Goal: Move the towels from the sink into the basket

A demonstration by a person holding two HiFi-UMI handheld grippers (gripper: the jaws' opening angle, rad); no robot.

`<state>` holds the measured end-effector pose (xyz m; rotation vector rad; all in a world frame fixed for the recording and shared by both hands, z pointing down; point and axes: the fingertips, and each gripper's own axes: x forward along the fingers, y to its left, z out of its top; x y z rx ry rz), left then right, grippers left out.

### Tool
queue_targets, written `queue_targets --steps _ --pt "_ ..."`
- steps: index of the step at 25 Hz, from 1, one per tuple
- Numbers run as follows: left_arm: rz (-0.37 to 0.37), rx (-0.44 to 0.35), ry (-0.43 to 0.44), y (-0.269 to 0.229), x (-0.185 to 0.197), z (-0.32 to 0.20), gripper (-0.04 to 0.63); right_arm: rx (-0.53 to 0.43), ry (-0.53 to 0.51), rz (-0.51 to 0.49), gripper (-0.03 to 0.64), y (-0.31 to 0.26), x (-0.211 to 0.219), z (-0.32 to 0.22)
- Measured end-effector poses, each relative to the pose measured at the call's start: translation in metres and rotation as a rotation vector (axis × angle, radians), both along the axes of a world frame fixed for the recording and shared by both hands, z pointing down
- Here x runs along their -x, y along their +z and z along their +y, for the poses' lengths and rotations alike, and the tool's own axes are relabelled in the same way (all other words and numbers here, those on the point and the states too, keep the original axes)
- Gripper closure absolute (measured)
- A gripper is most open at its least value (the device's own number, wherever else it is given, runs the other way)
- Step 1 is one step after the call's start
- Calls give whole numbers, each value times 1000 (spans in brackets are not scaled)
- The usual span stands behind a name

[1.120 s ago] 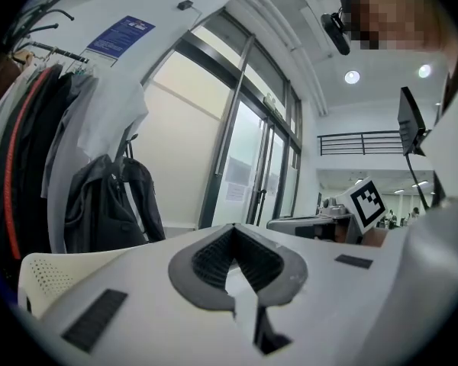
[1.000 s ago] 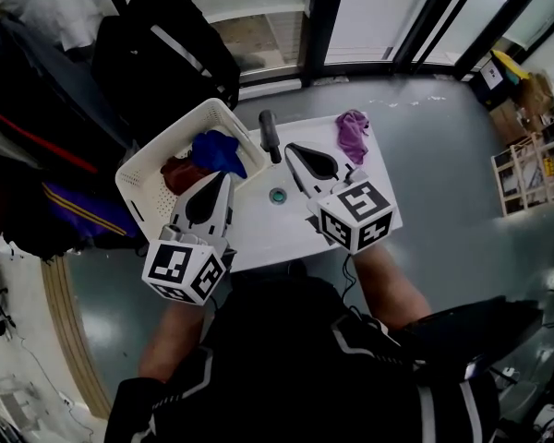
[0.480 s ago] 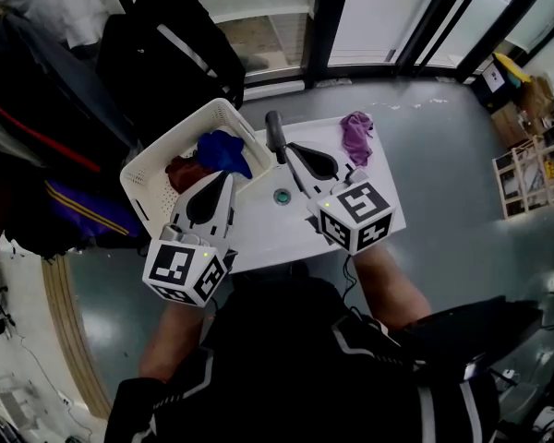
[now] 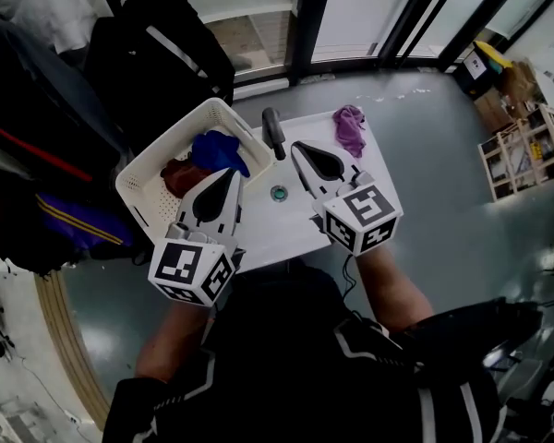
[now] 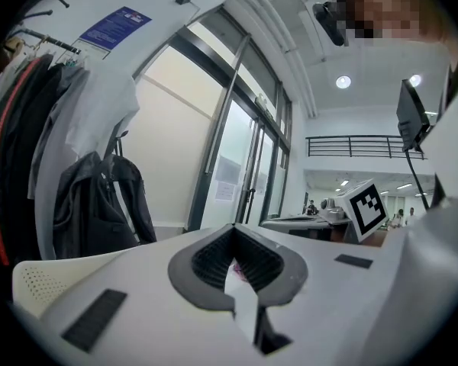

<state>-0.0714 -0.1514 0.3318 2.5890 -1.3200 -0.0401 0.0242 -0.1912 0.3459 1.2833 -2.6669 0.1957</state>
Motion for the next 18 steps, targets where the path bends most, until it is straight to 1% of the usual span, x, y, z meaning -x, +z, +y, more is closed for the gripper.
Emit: queue_targets --steps 4,9,12,16,18 --pt "11 16 59 11 -6 0 589 16 62 67 607 16 -9 2" --pt "9 42 116 20 -24 1 589 23 122 92 607 26 -33 -6" --pt "-9 50 123 24 -40 -7 589 26 142 106 607 33 -55 -16" --pt "-29 74 111 32 -62 -24 589 29 159 135 604 46 -92 -41" --pt "-36 69 114 33 -74 -27 589 38 167 159 581 56 -113 -52"
